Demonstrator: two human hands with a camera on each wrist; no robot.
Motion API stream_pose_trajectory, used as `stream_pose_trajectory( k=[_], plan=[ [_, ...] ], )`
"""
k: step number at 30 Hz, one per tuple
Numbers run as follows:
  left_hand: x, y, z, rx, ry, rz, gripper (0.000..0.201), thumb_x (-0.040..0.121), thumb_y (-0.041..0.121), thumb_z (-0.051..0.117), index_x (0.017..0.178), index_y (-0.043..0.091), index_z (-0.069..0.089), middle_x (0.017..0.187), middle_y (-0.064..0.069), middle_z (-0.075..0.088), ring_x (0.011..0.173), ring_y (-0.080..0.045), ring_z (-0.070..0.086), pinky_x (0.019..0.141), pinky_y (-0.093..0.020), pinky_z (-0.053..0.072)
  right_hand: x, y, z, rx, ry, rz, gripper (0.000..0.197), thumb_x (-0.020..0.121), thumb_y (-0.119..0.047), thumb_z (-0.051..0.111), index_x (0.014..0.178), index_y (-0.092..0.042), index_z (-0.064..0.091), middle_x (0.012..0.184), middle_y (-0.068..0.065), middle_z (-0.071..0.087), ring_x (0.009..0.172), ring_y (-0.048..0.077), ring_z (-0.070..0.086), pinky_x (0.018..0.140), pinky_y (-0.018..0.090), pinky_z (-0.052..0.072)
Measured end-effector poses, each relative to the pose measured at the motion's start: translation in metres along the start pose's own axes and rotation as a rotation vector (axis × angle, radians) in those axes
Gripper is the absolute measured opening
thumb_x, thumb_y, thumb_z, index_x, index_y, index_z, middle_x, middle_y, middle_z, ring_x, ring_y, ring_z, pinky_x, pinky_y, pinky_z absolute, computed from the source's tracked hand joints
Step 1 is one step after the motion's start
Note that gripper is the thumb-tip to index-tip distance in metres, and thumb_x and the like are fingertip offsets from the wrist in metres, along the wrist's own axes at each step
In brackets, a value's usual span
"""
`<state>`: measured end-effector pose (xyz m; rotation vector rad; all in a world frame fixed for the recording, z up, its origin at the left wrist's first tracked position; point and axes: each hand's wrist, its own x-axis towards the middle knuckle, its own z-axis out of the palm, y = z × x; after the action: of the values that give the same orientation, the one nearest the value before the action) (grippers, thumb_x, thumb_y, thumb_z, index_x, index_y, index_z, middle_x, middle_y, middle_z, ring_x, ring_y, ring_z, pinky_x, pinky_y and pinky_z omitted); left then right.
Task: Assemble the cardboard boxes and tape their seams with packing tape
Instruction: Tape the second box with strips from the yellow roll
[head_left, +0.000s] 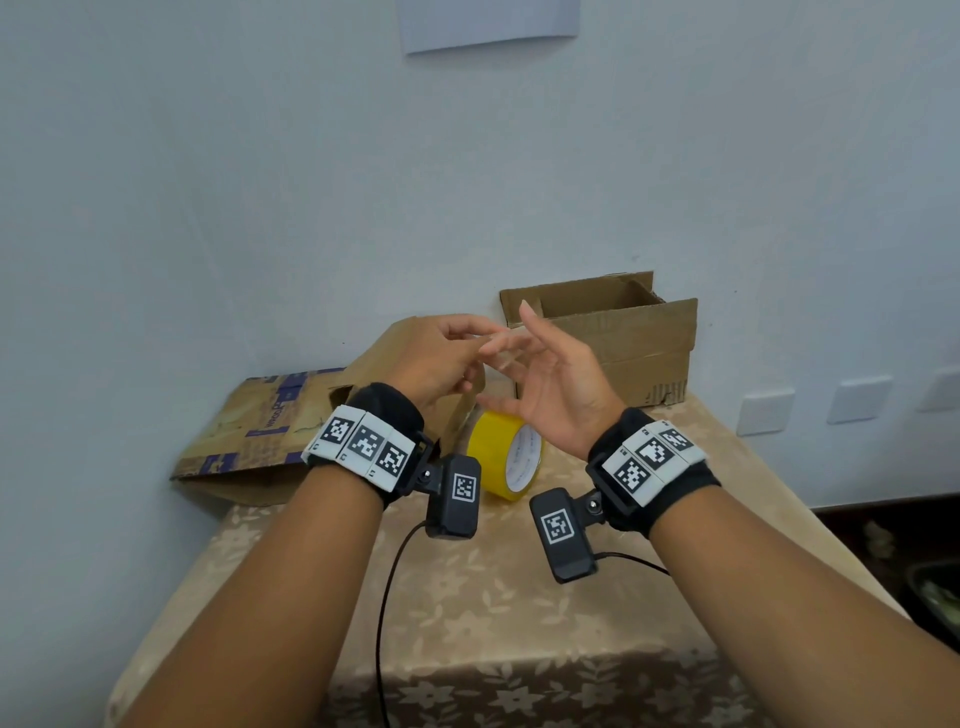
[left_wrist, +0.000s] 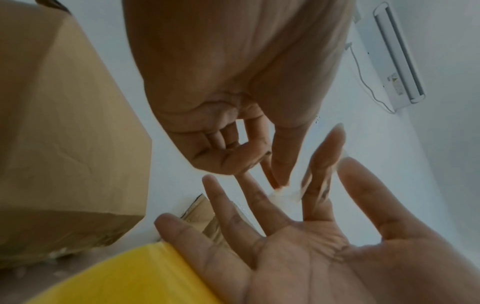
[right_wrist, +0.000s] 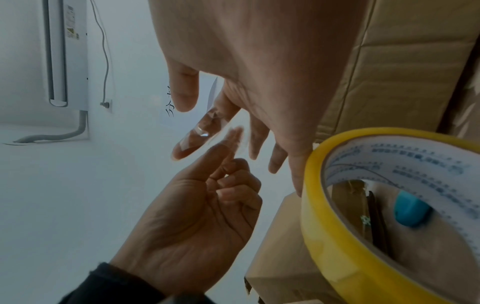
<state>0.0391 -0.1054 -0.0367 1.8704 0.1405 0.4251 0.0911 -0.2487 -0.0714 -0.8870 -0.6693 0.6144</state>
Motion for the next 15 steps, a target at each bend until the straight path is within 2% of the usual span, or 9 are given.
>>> stream_pose_trajectory(
  k=[3,4,6,9,11,13,15],
  plan=[
    [0.0,0.001,-0.001,-0.045,0.036,0.043,0.007,0.094,0.018,0.073,0.089,0.017,0.078,0.062,-0.002,0.055,0.05,-0.012,0.044,0.049,-0.024,0.041,0.0,0.001,-0.001,0.007,0.009,0.014,0.047,0.097,-0.051,0.06,0.082,-0.009,0.076,0.15,0.01,0.055,0.131,0.026,0.049,0.097,0.053,0.042],
    [0.0,0.003,-0.002,-0.057,0.036,0.051,0.009,0.094,0.022,0.074,0.092,0.014,0.079,0.062,-0.002,0.055,0.051,-0.012,0.045,0.049,-0.024,0.041,0.0,0.001,-0.001,0.01,0.013,0.02,0.047,0.096,-0.051,0.061,0.081,-0.009,0.077,0.145,0.01,0.058,0.131,0.026,0.05,0.097,0.053,0.043],
    [-0.002,0.006,-0.004,-0.072,0.019,0.019,0.023,0.096,0.03,0.071,0.098,0.009,0.079,0.064,-0.002,0.059,0.052,-0.011,0.05,0.05,-0.023,0.044,-0.001,0.001,-0.002,0.019,0.02,0.03,0.046,0.095,-0.05,0.063,0.081,-0.009,0.077,0.135,0.001,0.063,0.134,0.027,0.051,0.099,0.053,0.043],
    [-0.005,0.014,-0.005,-0.104,-0.008,-0.065,0.036,0.099,0.04,0.064,0.102,0.007,0.077,0.071,-0.005,0.068,0.057,-0.011,0.061,0.053,-0.022,0.048,-0.001,0.001,-0.002,0.0,0.03,0.029,0.046,0.094,-0.052,0.061,0.081,-0.011,0.078,0.144,-0.007,0.061,0.142,0.028,0.047,0.11,0.057,0.04],
    [-0.006,0.017,-0.007,-0.104,-0.027,-0.091,0.037,0.098,0.043,0.064,0.103,0.009,0.078,0.079,-0.008,0.072,0.064,-0.013,0.065,0.057,-0.023,0.049,0.0,0.001,-0.002,-0.02,0.034,0.026,0.047,0.096,-0.052,0.059,0.08,-0.011,0.078,0.148,-0.007,0.058,0.137,0.024,0.049,0.111,0.057,0.039],
    [-0.006,0.018,-0.009,-0.074,-0.065,-0.124,0.033,0.096,0.044,0.066,0.104,0.014,0.079,0.087,-0.009,0.077,0.071,-0.015,0.068,0.06,-0.023,0.05,0.0,0.001,-0.002,-0.045,0.047,0.027,0.048,0.097,-0.052,0.058,0.08,-0.011,0.078,0.148,-0.006,0.057,0.129,0.021,0.051,0.107,0.052,0.041],
    [-0.008,0.018,-0.009,-0.072,-0.081,-0.134,0.03,0.094,0.041,0.069,0.104,0.014,0.079,0.088,-0.009,0.078,0.072,-0.014,0.068,0.06,-0.023,0.05,0.0,0.002,-0.002,-0.071,0.053,0.026,0.048,0.097,-0.052,0.059,0.081,-0.011,0.077,0.143,-0.004,0.059,0.124,0.021,0.052,0.102,0.049,0.043]
  ],
)
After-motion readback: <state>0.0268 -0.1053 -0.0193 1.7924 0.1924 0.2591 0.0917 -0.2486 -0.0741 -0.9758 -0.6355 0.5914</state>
